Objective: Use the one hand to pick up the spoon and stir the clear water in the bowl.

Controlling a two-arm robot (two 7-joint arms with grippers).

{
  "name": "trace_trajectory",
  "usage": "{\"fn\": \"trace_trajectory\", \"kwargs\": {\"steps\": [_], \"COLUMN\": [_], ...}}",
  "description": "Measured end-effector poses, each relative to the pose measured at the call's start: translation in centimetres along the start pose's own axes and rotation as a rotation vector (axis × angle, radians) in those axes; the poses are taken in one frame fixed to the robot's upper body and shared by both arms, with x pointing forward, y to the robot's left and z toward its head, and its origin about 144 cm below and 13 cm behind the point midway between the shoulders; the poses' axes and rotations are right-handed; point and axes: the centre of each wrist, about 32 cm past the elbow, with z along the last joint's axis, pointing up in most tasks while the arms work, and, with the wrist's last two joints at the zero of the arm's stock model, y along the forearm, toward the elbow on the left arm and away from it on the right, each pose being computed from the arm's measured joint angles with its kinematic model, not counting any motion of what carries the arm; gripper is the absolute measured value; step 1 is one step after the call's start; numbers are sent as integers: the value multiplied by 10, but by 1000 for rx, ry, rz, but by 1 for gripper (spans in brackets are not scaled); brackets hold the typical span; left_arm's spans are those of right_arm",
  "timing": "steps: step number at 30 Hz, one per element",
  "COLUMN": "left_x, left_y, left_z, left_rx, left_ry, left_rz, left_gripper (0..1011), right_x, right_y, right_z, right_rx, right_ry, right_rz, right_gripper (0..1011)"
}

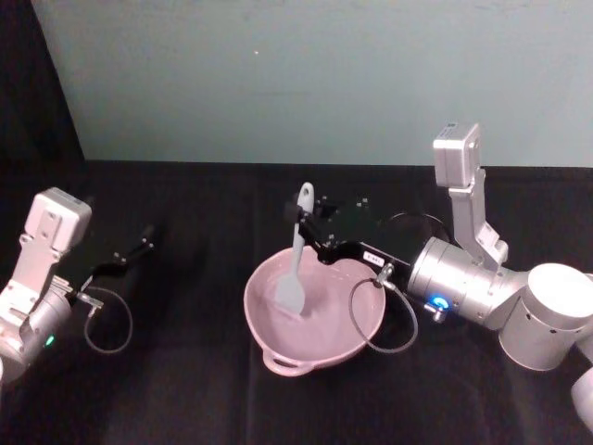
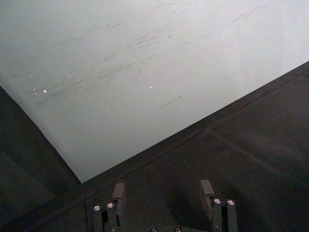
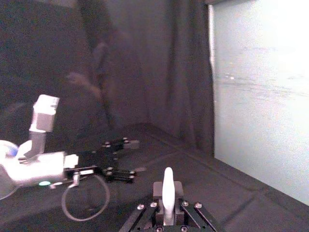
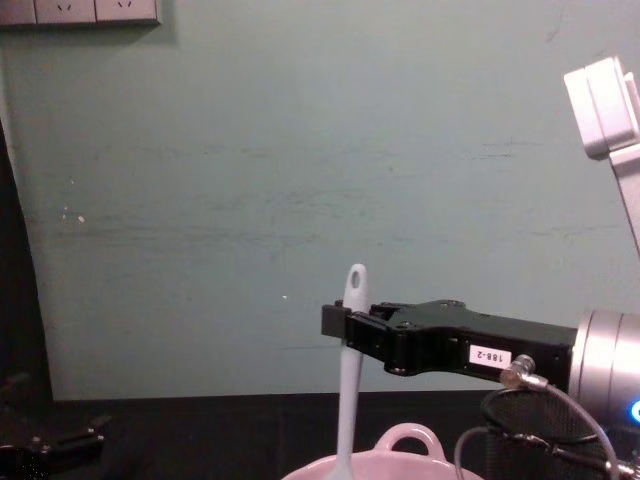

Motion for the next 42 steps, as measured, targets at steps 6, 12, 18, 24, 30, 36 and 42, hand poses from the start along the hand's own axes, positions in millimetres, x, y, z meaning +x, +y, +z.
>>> {"fn": "trace_trajectory", "kwargs": {"steps": [6, 12, 18, 24, 30, 36, 42], "left_x": [0, 0, 0, 0, 0, 0, 0], "left_y": [0, 0, 0, 0, 0, 0, 0], "left_z": [0, 0, 0, 0, 0, 0, 0], "left_rx": [0, 0, 0, 0, 0, 0, 0], "left_ry": [0, 0, 0, 0, 0, 0, 0], "left_rz": [0, 0, 0, 0, 0, 0, 0], "left_gripper": [1005, 1005, 1005, 1005, 1005, 1005, 1005], "right_x": [11, 20, 23, 18, 6, -2, -5], "right_y": [-2, -14, -31, -37, -34, -28, -15], "right_z": [-3, -2, 0, 2, 5, 5, 1], "right_rx": [-8, 0, 8, -15, -31, -18, 8], "right_ry": [-21, -46, -61, -77, -87, -68, -25], "right_rz": [-70, -122, -150, -110, -24, 36, 70], "right_gripper": [116, 117, 116, 116, 117, 116, 116]}}
